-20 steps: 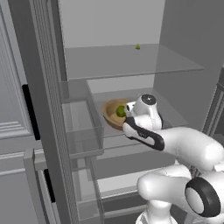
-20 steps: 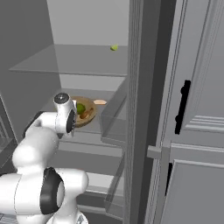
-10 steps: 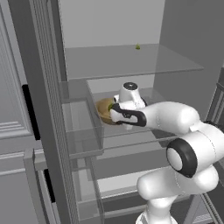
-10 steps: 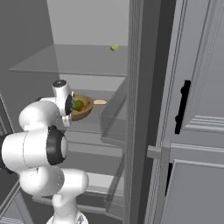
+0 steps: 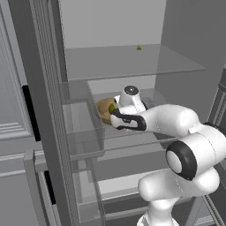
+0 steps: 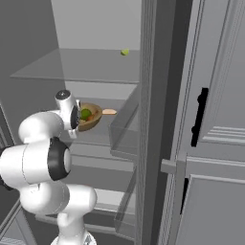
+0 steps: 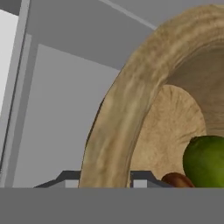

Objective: Pick the chicken drumstick and lime from their plates and place them in the bowl. Then put the bowl in the fridge.

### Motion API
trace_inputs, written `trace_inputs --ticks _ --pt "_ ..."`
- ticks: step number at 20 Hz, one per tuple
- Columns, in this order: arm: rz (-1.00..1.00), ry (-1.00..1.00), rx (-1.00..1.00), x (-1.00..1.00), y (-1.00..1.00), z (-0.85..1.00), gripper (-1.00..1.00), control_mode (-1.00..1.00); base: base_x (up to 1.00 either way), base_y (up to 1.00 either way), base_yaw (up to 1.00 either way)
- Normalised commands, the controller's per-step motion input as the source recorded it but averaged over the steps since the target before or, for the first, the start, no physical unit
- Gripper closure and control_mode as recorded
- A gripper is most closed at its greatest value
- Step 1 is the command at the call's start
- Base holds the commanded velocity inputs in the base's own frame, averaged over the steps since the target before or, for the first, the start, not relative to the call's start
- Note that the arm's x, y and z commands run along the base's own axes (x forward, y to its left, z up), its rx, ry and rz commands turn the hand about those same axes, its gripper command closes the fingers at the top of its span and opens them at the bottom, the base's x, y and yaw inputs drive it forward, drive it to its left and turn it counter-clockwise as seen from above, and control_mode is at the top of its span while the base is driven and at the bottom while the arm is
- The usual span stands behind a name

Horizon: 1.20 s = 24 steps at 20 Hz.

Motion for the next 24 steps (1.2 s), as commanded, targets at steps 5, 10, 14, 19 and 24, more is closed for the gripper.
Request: trace_inputs --ticks 5,10,14,19,24 --pt "0.00 -0.12 0.00 -0.15 0.00 -0.01 -1.00 -1.00 0.00 0.00 0.00" --pt "0.00 -0.27 0.00 -0.30 0.00 0.00 -1.00 -1.00 0.00 0.00 0.00" --pt "0.00 -0.15 0.01 -0.43 0.00 0.12 -1.00 -1.00 0.00 0.00 0.00" --pt "0.00 -0.02 0.06 -0.55 0.00 0.59 -1.00 -1.00 0.00 0.00 0.00" --pt "-0.04 -0.01 0.14 -0.97 -0.26 0.71 -1.00 -1.00 0.00 0.00 0.00"
